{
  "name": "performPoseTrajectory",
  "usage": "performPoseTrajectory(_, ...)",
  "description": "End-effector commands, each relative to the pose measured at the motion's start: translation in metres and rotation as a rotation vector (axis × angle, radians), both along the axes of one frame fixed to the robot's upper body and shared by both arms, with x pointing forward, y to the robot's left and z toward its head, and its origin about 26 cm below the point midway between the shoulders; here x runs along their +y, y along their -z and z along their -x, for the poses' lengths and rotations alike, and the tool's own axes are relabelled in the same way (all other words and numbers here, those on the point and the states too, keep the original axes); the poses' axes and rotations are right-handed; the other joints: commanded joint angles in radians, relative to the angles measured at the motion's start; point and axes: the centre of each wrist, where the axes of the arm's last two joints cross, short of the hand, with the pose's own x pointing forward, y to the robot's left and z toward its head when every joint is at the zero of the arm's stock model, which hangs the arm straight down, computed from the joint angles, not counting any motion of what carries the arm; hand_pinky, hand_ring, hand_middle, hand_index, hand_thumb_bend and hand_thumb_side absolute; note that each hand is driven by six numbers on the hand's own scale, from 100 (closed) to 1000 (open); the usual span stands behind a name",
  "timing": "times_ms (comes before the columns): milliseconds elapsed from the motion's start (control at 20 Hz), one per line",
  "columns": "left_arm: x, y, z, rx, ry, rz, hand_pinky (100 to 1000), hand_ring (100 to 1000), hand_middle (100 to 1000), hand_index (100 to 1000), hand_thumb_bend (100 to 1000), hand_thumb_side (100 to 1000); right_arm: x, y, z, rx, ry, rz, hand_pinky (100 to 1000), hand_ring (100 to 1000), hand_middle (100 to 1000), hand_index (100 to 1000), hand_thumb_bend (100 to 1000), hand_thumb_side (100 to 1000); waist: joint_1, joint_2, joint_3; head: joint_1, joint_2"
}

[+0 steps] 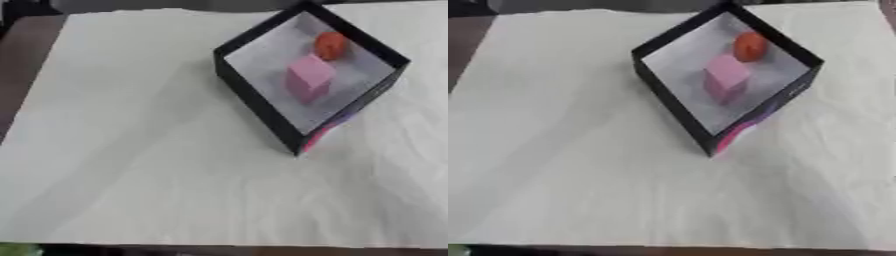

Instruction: Pick up objects on the table and place them in the box.

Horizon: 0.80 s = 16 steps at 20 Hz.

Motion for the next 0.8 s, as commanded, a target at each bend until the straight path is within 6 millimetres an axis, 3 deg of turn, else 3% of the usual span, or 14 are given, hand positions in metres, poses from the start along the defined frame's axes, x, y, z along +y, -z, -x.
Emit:
performPoseTrajectory(50, -0.034, 0.020, -0.031, 0.005, -0.014, -0.064, 716, 689, 625, 648, 290, 100, 0.001, -0.018, 0.006, -0.065, -0.019, 0.026, 890, 856, 821, 913, 235, 303, -0.019, -0.037, -0.009, 0.024, 0.002)
performPoseTrajectory(250, -0.071, 0.072, -0.067, -0.011, 0.031, -0.129, 727, 693, 629, 651, 296, 100, 0.005, -0.020, 0.005, -0.076, -0.034, 0.020, 890, 855, 821, 914, 234, 307, -0.025, -0.028, -0.026, 0.047, -0.016)
performPoseTrajectory(500, -0.091, 0.134, -0.090, 0.024, 0.097, -0.135, 723, 693, 646, 662, 302, 100, 0.012, -0.021, 0.004, -0.076, -0.062, 0.013, 891, 856, 821, 915, 232, 314, -0.027, -0.015, -0.042, 0.065, -0.033)
performPoseTrajectory(650, -0.092, 0.159, -0.097, 0.097, 0.092, -0.157, 735, 708, 667, 679, 355, 100, 0.013, -0.019, 0.003, -0.066, -0.068, 0.013, 891, 856, 822, 915, 231, 319, -0.025, -0.012, -0.047, 0.068, -0.036)
performPoseTrajectory(750, -0.090, 0.168, -0.099, 0.127, 0.071, -0.170, 772, 748, 713, 747, 479, 112, 0.013, -0.016, 0.003, -0.057, -0.064, 0.012, 890, 855, 821, 915, 234, 322, -0.024, -0.010, -0.049, 0.069, -0.035)
performPoseTrajectory(800, -0.089, 0.171, -0.101, 0.143, 0.057, -0.174, 794, 773, 744, 813, 540, 198, 0.012, -0.015, 0.002, -0.052, -0.061, 0.011, 890, 855, 821, 915, 235, 323, -0.023, -0.010, -0.049, 0.069, -0.034)
